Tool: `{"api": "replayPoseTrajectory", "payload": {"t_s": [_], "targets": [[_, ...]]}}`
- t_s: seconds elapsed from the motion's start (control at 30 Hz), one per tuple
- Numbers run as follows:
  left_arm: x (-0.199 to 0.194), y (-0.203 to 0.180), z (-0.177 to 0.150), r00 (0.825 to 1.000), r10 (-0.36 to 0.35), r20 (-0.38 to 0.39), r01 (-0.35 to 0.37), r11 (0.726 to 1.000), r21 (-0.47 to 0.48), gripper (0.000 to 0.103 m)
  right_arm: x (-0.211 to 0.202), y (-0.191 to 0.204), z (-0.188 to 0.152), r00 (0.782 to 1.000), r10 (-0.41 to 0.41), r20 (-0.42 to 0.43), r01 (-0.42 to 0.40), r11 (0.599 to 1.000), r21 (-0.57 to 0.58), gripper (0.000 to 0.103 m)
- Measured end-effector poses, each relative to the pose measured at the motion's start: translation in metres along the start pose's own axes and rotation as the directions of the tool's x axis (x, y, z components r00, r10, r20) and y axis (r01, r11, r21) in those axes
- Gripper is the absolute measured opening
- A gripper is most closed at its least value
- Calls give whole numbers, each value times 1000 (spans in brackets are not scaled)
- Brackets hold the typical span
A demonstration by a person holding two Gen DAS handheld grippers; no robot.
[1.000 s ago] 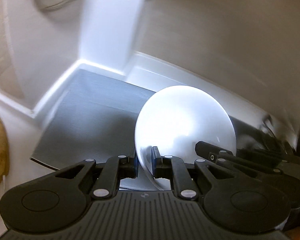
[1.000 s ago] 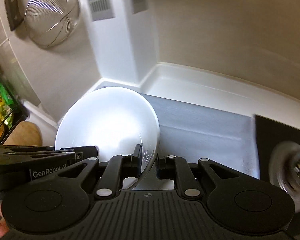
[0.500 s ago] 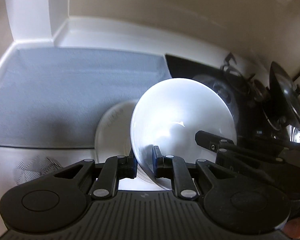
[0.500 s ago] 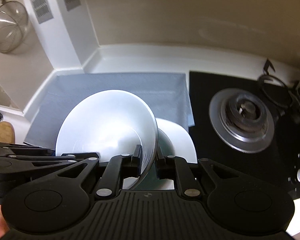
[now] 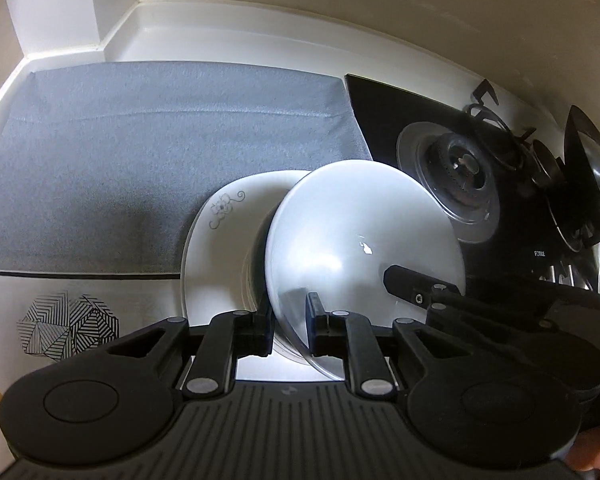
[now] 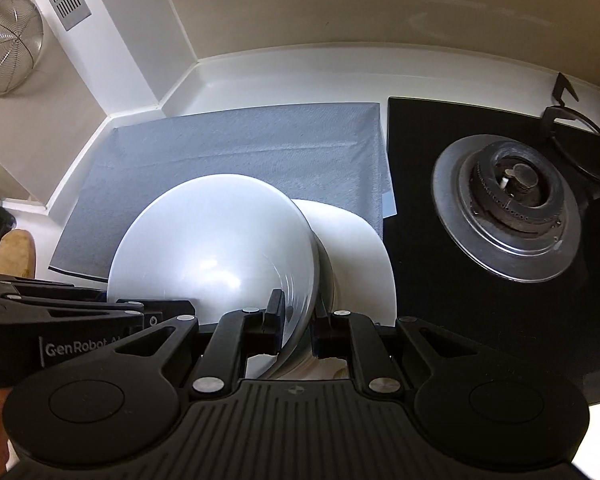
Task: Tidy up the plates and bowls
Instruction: 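Carry the blue-rimmed bowl with both tools over the bowl stack, then lower the blue-rimmed bowl onto the stacked bowls and open both tools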
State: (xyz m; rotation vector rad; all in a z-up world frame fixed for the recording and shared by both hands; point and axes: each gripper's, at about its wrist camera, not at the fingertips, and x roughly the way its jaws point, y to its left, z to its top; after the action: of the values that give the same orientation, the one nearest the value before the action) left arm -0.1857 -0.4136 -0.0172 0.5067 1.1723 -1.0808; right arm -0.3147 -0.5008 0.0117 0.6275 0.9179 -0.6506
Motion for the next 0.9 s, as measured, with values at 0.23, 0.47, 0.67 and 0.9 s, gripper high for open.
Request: {"api": "replayPoseTrajectory", "payload": {"t_s": [0.23, 0.47, 0.67, 0.9], "targets": [[-7, 8, 5, 1000, 2, -5, -3, 999, -44, 22, 5, -5, 2, 1000, 20, -14, -20, 1000, -12, 14], [-20, 16, 14, 998, 18, 59, -14, 998, -69, 44, 7, -7, 4, 1000, 23, -13, -23, 1000, 8, 21], [-33, 24, 14, 991, 53, 125, -43, 996, -79, 83, -3, -10, 6, 999, 53, -3, -53, 998, 14, 30], [-31, 33, 9, 993, 45, 112, -34, 995, -98, 84, -23, -16, 5, 997, -1, 82, 3, 1000, -25, 58]]}}
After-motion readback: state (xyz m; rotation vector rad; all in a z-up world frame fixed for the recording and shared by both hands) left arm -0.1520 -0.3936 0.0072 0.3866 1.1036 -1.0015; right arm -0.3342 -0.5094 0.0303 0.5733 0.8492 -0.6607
